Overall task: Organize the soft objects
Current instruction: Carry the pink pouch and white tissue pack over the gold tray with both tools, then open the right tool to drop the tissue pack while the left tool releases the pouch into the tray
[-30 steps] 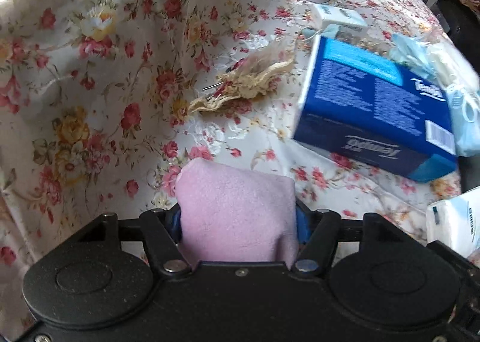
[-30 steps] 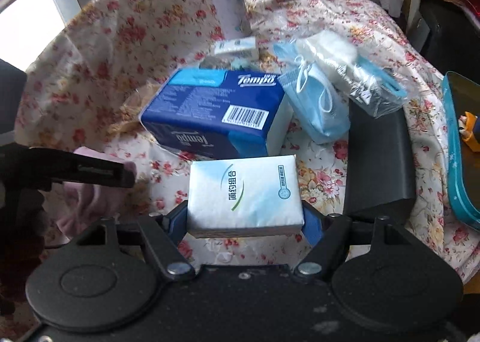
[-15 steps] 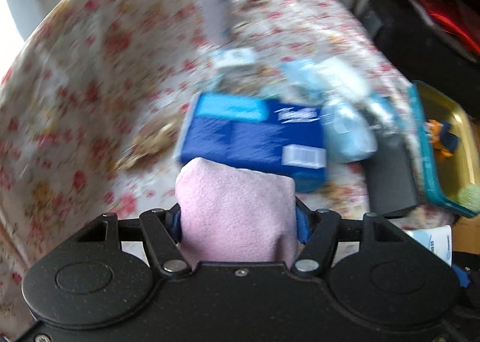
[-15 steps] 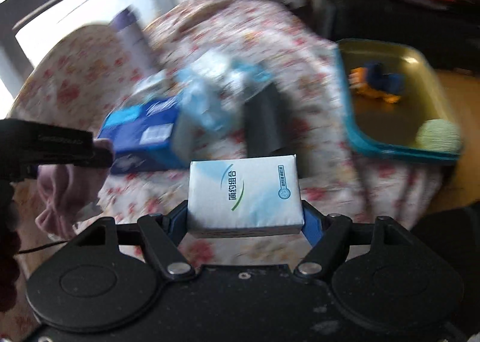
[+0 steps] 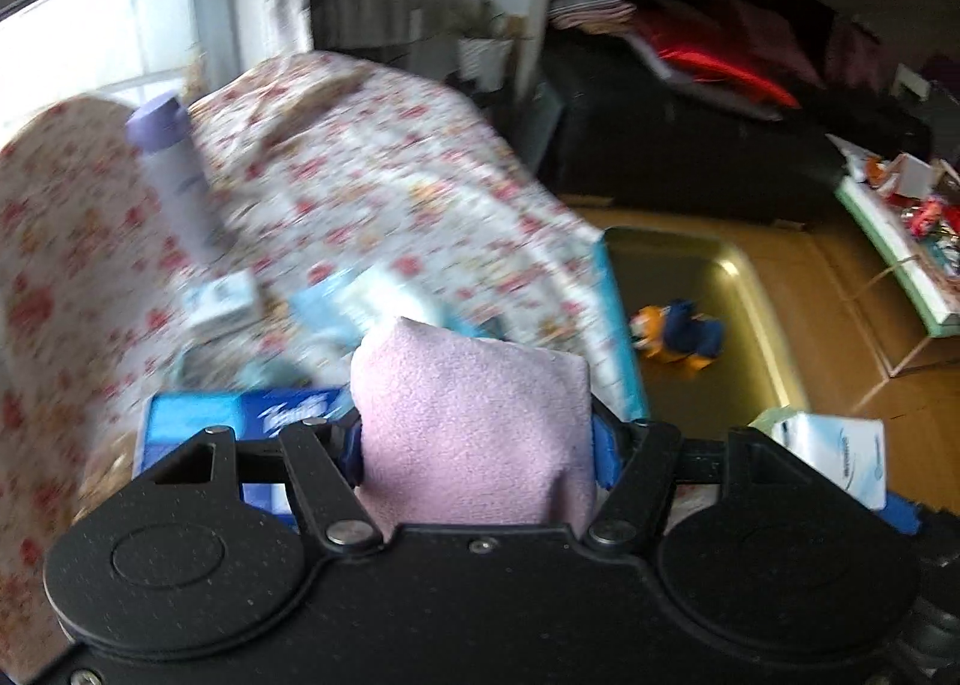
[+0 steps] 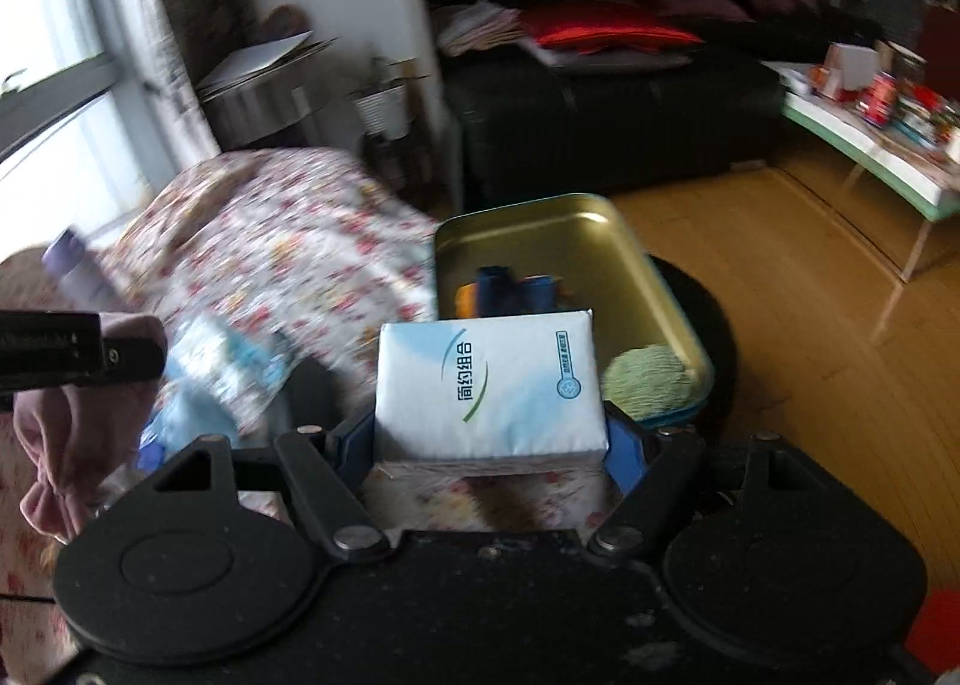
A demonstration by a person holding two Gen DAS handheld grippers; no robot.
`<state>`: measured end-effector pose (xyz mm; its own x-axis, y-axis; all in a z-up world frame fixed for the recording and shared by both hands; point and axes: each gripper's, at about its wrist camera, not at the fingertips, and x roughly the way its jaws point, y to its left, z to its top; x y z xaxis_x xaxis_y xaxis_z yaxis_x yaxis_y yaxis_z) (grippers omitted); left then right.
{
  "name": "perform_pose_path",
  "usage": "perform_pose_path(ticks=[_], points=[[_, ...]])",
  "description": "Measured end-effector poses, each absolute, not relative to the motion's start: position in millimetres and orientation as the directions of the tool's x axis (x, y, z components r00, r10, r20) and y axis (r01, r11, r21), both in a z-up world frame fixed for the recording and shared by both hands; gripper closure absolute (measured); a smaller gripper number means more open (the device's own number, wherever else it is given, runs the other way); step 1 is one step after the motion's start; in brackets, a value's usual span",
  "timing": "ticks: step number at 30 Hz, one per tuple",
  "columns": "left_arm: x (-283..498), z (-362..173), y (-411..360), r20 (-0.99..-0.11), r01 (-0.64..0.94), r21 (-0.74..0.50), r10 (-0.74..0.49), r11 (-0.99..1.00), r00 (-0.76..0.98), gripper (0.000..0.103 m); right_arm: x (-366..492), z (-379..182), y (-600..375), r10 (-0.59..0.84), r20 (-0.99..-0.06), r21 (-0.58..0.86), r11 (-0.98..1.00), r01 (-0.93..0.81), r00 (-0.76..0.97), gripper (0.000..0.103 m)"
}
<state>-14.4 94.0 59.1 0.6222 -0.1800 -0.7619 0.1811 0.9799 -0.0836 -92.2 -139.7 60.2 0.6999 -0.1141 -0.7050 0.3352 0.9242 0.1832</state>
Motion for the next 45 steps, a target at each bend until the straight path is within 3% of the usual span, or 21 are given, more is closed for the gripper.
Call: perform_pose_path(ticks=[15,25,45], points=[[34.2,70.7,-11.8,-0.73,0.353,-0.118,-0.323,0.928,0.603,0.041,-37.6,32.3,-205.4,-0.153,-0.755,0.261,0.822,0.507,0.638,0.029],[89.2,58.9,-60.2,-0.749,0.349,-0.124,-0.318,0.929,0.581,0.041,26.8,-5.5,-220.8,-0.274,-0.772,0.144,0.803,0.578,0.573,0.029],[152.2,15.3,-116.5,-0.804,0.348,-0.073,-0.261,0.935,0.533,0.041,46.9,-20.3,-226.8,-0.15,-0.791,0.218,0.836,0.503,0.593,0.029]])
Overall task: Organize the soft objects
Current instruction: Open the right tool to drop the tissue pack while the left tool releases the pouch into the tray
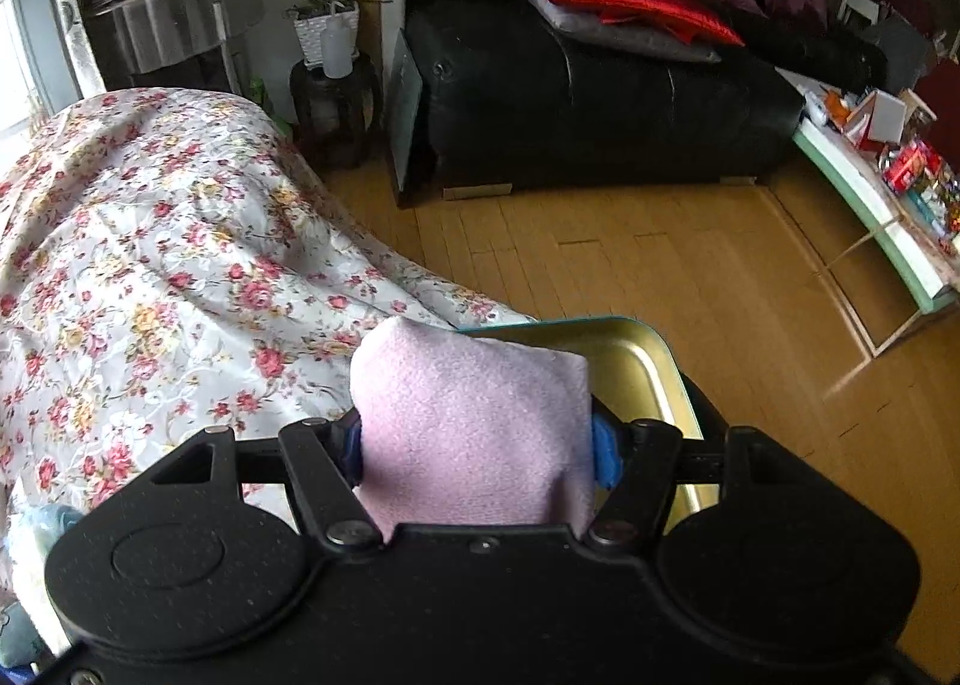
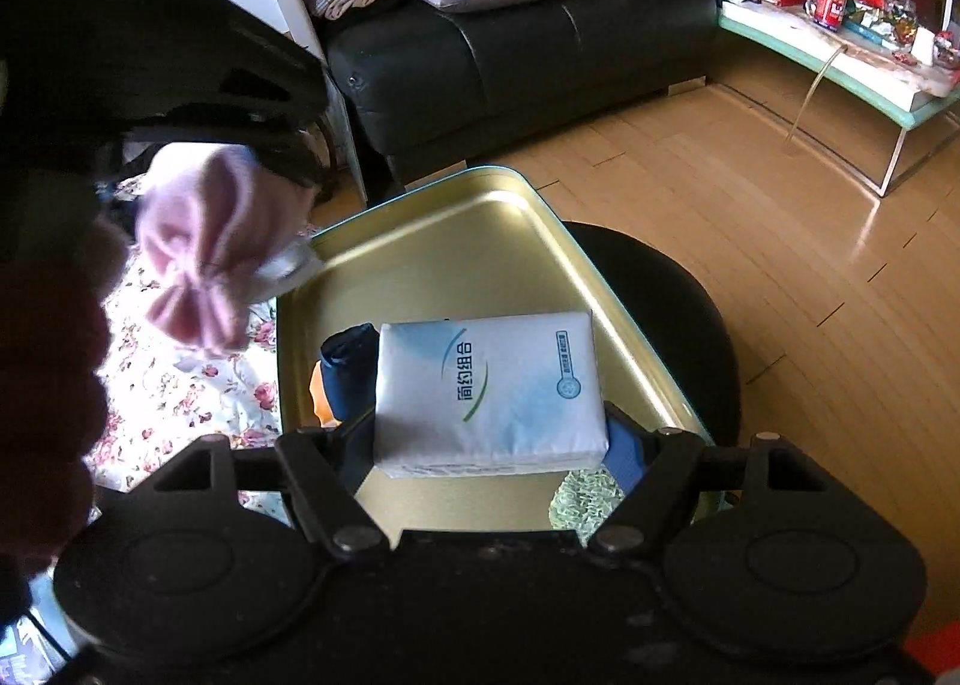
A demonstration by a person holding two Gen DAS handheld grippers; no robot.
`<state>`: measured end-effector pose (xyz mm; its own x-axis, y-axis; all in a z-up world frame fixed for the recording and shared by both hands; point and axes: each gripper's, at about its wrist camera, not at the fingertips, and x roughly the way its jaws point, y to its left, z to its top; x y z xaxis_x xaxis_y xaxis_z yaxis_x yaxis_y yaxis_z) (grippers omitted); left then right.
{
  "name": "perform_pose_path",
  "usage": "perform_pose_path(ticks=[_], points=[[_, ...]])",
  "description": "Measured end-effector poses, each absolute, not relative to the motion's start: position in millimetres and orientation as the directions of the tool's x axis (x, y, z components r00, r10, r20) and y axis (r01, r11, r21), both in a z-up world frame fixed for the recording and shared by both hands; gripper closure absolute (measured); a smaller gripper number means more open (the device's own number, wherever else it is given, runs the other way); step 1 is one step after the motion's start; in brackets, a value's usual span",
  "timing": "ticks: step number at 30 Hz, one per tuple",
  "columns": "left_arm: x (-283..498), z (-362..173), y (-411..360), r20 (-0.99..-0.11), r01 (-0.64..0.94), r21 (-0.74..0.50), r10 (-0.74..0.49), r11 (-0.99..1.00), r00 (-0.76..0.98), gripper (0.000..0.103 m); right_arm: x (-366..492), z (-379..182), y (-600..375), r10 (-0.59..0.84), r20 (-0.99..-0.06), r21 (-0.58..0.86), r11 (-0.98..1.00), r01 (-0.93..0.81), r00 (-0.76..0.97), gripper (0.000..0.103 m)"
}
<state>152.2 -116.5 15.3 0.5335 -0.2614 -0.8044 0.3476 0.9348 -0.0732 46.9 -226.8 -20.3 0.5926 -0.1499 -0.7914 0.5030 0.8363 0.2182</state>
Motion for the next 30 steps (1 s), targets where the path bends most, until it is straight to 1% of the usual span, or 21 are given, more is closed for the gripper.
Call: perform_pose_path(ticks=[6,8,9,13,30], points=[[156.7,5.4,-136.9,-0.82,0.377,-0.04,-0.246,0.925,0.516,0.039,45.6,-19.4,-232.8,-0.159,-0.789,0.219,0.83,0.513,0.594,0.028],[155.2,4.1,-141.8,-0.82,0.39,-0.037,-0.252,0.92,0.515,0.032,44.5,-19.2,-235.0,-0.163,-0.79,0.223,0.822,0.525,0.591,0.027],[155.4,4.1,-143.1,-0.818,0.395,-0.04,-0.257,0.918,0.515,0.031,44.0,-18.8,-236.4,-0.162,-0.789,0.228,0.818,0.527,0.593,0.022],[153.2,7.0,-148.1,-0.805,0.407,-0.025,-0.26,0.913,0.533,0.028,42.6,-17.8,-238.6,-0.155,-0.787,0.24,0.815,0.527,0.598,0.02],[137.6,14.0,-149.9,-0.792,0.434,0.063,-0.22,0.899,0.569,0.028,40.2,-17.8,-248.2,-0.158,-0.794,0.257,0.787,0.56,0.587,0.02]])
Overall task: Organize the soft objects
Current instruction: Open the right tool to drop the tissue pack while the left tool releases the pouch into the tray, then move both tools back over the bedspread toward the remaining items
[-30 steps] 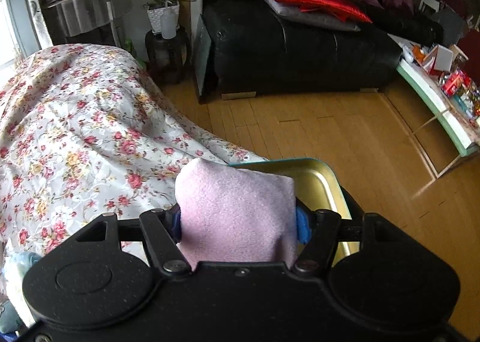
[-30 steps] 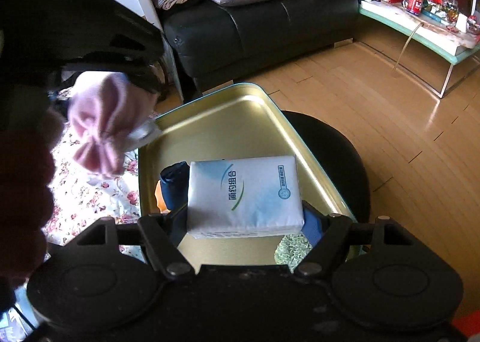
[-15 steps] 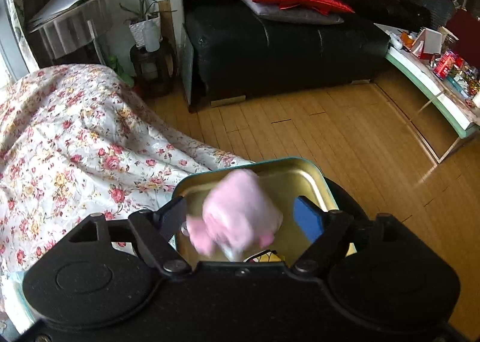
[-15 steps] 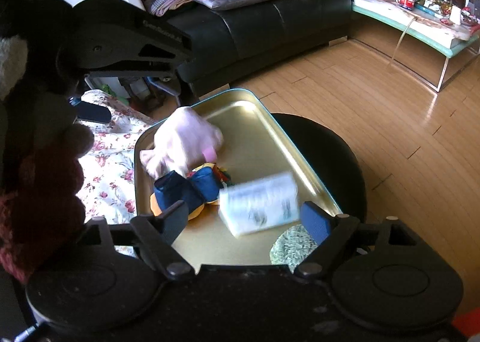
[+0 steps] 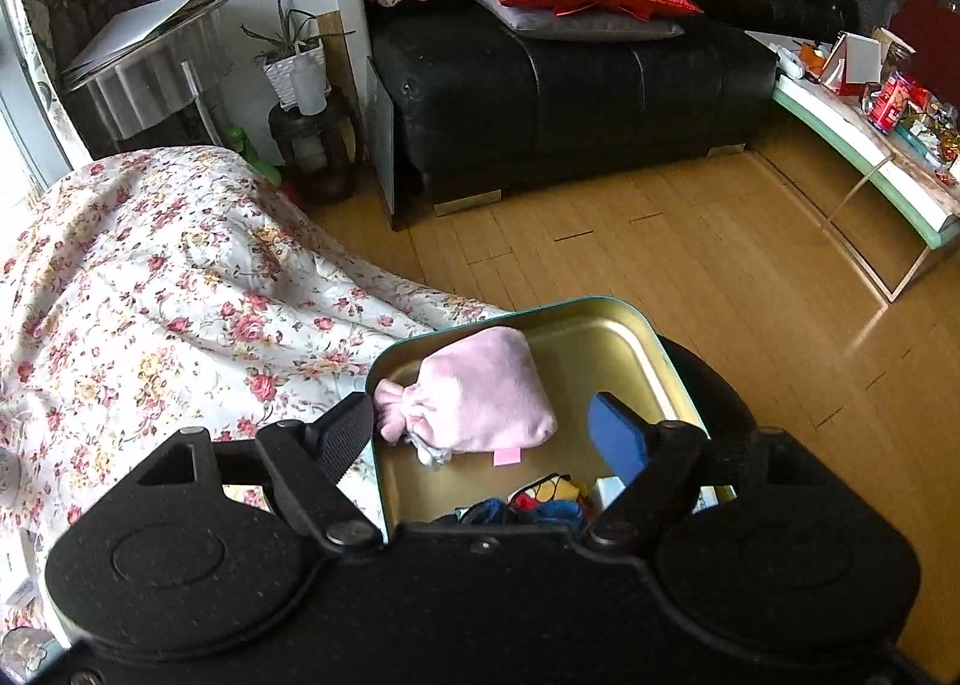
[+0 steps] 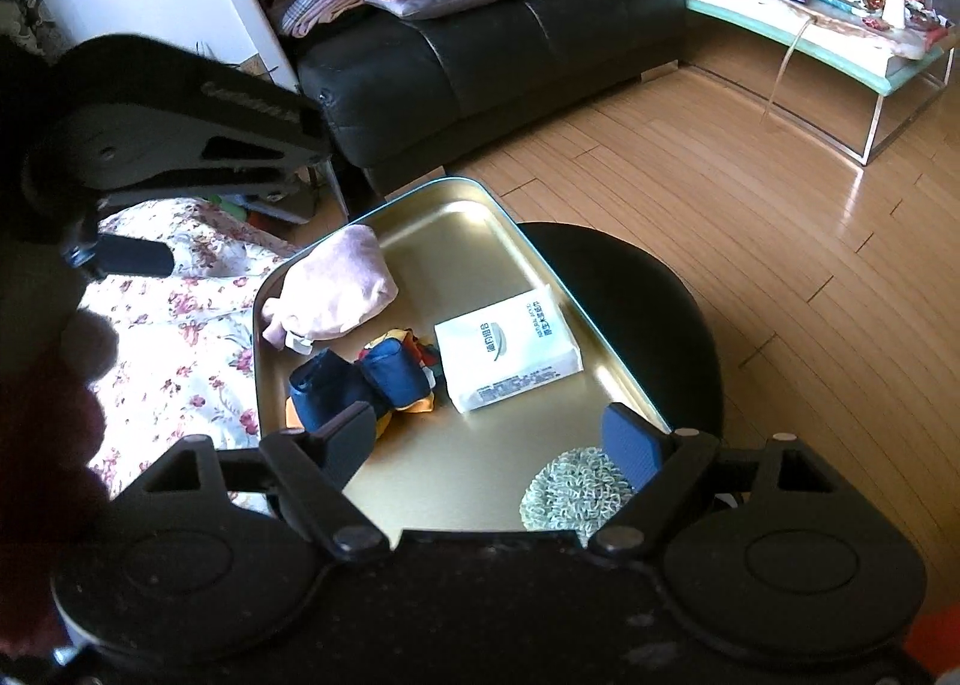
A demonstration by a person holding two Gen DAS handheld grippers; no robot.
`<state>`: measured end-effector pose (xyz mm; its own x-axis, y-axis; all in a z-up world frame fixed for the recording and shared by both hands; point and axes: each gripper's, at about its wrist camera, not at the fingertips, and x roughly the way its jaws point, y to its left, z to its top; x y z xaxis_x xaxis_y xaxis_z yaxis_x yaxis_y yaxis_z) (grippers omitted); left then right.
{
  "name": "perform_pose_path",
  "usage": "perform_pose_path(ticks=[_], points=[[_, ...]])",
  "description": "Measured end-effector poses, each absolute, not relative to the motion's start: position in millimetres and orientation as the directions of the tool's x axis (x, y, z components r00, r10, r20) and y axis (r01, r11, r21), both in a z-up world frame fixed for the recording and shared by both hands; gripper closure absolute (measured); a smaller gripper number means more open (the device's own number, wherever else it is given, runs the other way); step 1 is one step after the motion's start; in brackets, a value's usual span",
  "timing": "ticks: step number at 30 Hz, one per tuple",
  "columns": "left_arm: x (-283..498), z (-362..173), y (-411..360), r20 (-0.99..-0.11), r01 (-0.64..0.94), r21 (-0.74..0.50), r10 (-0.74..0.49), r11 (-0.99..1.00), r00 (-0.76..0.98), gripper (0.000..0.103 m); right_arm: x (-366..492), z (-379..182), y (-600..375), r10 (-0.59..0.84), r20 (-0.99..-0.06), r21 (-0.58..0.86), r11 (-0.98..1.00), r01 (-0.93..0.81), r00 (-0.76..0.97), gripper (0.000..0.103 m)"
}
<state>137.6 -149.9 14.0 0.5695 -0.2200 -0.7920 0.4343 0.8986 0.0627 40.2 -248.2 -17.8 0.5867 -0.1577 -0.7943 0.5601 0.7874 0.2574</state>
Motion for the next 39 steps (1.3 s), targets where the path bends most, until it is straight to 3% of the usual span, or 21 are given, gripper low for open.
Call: perform_pose_path(ticks=[19,27,34,39], points=[[99.7,34.3,-98.4,-0.792,0.4,0.038,-0.217,0.916,0.571,0.028,39.1,-17.1,-240.1,-0.199,-0.798,0.186,0.816,0.548,0.568,0.02],[78.3,40.7,-65.5,-0.785,0.382,0.026,-0.217,0.924,0.58,0.028,34.4,-14.5,-226.4,-0.17,-0.801,0.179,0.847,0.501,0.574,0.02],[55.5,40.0,-29.7,-0.784,0.351,0.018,-0.204,0.936,0.586,0.028,11.1,-10.4,-214.8,-0.079,-0.803,0.26,0.845,0.467,0.59,0.02],[40.9,36.5,3.3,-0.785,0.306,0.009,-0.183,0.952,0.592,0.028,-7.2,-3.2,-193.3,-0.117,-0.789,0.214,0.867,0.449,0.603,0.02]])
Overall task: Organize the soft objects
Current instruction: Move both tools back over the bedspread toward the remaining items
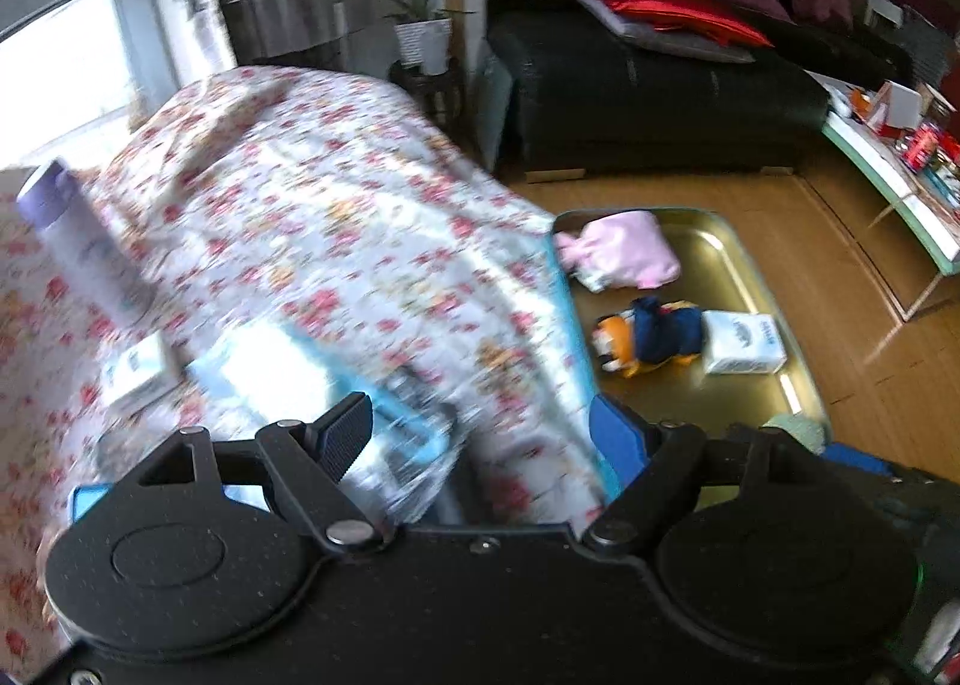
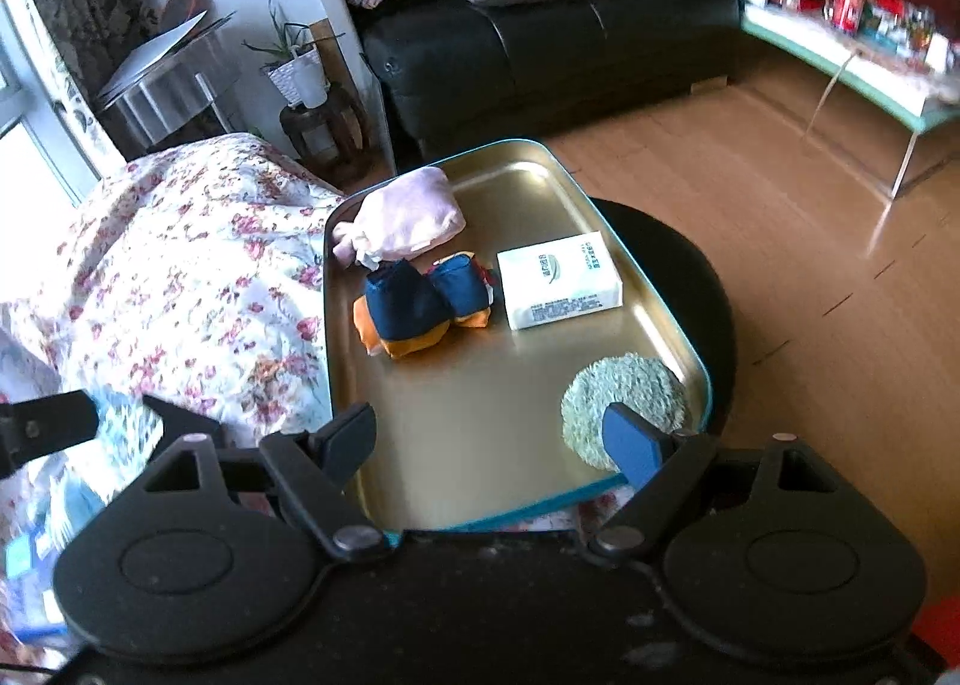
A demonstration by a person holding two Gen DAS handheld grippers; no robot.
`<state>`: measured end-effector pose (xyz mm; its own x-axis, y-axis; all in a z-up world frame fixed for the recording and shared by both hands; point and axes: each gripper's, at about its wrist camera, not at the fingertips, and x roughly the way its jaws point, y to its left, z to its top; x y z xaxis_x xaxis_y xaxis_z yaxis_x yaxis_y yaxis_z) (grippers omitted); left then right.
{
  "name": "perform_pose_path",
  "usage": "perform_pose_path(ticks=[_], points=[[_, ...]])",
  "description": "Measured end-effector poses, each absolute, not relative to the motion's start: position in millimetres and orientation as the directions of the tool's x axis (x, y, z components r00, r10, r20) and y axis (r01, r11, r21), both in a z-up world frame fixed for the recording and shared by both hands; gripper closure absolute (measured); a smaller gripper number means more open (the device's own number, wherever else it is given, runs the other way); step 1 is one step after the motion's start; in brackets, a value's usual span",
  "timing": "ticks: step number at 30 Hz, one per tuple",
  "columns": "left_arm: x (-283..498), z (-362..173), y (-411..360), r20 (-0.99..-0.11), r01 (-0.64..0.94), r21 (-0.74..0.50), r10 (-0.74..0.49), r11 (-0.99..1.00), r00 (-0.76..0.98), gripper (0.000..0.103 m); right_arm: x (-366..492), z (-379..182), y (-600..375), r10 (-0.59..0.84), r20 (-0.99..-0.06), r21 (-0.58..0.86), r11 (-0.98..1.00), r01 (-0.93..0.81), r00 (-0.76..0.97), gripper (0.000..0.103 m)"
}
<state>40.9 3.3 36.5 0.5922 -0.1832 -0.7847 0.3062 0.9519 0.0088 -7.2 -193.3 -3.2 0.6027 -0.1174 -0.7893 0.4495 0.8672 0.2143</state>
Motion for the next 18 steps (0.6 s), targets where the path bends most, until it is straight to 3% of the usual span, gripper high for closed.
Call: perform_pose_path(ticks=[18], points=[[-7.4,-15.3,156.9,-0.845,-0.039,0.034,0.049,0.999,0.533,0.028,-82.2,-6.0,-87.5,0.037,-0.795,0.212,0.952,0.22,0.605,0.02]])
